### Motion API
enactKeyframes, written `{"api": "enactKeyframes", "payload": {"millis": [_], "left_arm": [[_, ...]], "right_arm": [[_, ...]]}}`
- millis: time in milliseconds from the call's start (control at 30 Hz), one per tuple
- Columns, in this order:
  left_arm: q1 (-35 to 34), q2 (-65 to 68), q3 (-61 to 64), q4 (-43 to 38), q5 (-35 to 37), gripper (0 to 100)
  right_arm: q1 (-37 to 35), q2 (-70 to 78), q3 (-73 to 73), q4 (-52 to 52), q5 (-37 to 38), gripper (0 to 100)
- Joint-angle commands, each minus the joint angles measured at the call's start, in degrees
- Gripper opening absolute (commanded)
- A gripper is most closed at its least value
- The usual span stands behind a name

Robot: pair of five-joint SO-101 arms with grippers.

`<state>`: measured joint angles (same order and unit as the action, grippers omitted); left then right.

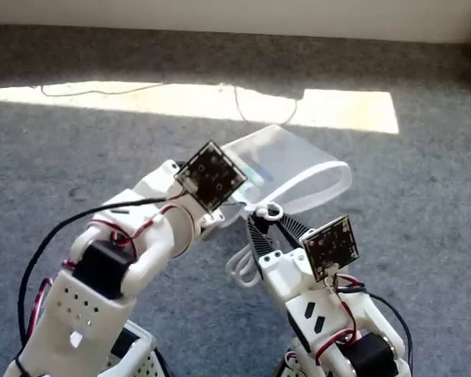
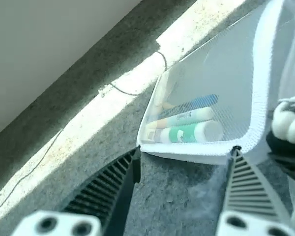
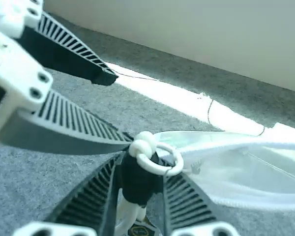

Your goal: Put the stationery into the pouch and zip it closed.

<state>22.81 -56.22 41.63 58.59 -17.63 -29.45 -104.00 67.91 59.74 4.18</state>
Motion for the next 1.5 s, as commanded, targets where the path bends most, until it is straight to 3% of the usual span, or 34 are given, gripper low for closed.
{"api": "enactKeyframes", "payload": {"millis": [0, 233, 933, 1467], "left_arm": [[-0.6, -11.4, 7.0, 0.2, -3.0, 29], [-0.6, -16.5, 14.8, -1.1, -3.0, 30], [9.1, -16.4, 28.1, -24.5, -5.0, 30], [12.7, -16.3, 32.2, -30.3, -5.3, 26]], "right_arm": [[0.7, 3.6, -4.4, 0.1, 0.7, 0.5], [0.6, 7.7, -11.0, 4.4, 0.7, 0.5], [0.6, 7.6, -11.6, 6.4, 0.4, 0.5], [0.4, 7.6, -11.6, 8.2, 0.4, 0.5]]}}
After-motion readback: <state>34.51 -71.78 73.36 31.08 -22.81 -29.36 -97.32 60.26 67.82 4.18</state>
